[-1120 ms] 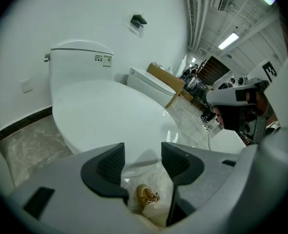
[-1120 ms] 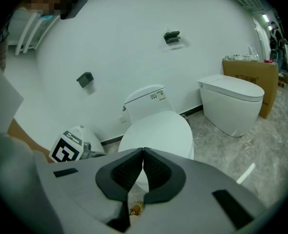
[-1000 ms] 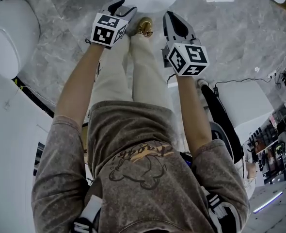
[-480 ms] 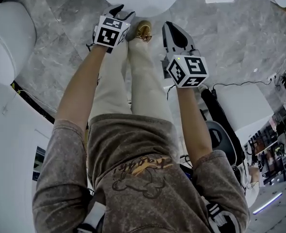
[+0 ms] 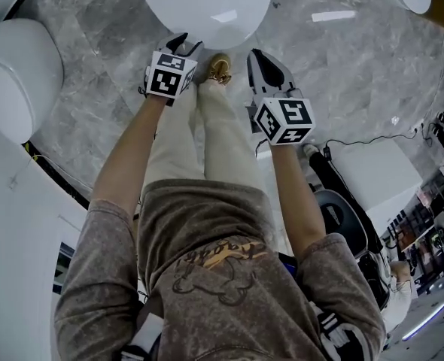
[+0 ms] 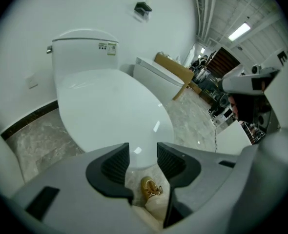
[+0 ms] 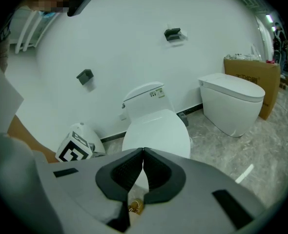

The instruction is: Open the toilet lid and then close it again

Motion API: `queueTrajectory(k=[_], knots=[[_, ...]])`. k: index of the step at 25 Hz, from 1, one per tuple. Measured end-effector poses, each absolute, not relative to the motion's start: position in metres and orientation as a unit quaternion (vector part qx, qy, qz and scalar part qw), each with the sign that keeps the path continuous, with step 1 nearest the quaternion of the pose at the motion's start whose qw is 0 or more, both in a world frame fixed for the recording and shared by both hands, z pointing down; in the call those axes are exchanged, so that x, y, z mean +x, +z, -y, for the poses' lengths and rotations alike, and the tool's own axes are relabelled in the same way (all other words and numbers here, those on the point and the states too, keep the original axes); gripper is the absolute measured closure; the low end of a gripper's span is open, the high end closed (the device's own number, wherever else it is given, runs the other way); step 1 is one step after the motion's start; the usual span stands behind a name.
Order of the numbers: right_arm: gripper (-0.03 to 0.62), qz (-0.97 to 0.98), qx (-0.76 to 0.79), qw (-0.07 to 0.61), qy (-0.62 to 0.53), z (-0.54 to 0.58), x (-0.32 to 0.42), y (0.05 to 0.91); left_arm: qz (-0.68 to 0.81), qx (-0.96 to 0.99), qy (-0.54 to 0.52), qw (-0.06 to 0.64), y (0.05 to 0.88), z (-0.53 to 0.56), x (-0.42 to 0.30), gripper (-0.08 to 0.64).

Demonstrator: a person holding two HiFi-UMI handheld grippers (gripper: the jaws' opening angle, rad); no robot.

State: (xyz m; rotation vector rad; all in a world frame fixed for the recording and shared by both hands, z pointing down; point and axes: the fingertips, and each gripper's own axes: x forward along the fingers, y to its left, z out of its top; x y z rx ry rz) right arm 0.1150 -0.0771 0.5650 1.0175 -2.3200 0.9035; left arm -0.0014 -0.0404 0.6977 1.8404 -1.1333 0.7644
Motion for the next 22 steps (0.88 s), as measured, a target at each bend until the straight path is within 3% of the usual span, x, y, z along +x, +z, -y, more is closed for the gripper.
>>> queueTrajectory(k=[14, 22], knots=[[0.565, 0.902, 0.332, 0.143, 0.238, 0.102, 0.082, 0.347, 0.524, 0.764, 0.151, 0.344, 0.382, 0.083, -0.052, 0.379], [0.565, 0.922, 0.312, 0.127, 0.19, 0.063, 0.066, 0.268, 0.52, 0.8, 0.115, 0.278, 0.273, 0.038, -0.052, 0.379]])
